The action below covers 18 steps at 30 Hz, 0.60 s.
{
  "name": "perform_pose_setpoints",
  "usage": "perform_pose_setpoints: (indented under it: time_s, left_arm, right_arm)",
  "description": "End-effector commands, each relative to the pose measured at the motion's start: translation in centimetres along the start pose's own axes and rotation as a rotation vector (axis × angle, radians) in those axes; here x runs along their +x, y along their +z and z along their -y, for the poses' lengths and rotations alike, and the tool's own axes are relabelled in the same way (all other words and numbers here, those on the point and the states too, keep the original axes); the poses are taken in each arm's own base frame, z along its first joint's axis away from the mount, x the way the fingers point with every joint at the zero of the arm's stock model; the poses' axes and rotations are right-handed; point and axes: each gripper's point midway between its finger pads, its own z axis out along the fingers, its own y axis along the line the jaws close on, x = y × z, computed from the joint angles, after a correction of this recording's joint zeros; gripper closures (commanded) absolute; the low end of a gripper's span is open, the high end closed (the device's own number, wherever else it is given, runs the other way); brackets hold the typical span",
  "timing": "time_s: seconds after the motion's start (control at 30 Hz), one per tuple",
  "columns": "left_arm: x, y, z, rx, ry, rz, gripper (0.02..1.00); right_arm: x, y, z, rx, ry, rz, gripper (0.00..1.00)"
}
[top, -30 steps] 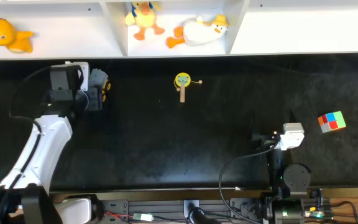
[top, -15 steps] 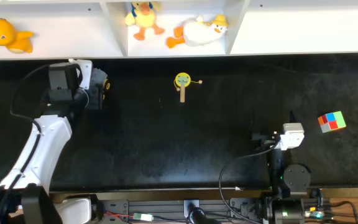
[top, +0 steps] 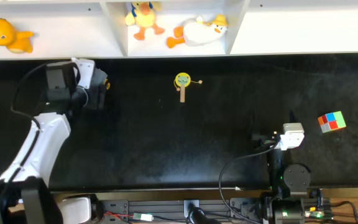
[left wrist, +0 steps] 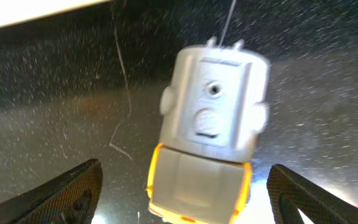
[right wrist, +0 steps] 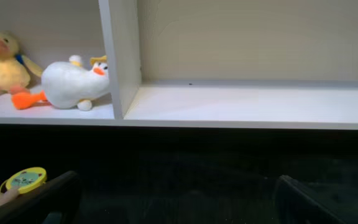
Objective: Store Toys
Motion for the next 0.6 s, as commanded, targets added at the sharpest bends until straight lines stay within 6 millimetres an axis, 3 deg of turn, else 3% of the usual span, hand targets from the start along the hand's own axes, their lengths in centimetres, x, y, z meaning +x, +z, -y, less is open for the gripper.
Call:
perform_pose_setpoints:
  time_s: [0.03, 0.6]
  left_arm:
    - [0.46, 0.47, -0.41, 0.016, 0.004, -0.009, 0.148]
    - [0.08, 0.45, 0.31, 0.058, 0.048, 0.012, 0.169]
  right_arm:
    - [0.35, 0.03, -0.20, -0.010, 0.005, 0.000, 0.005]
    - [0.34, 0.03, -0.20, -0.010, 0.005, 0.000, 0.007]
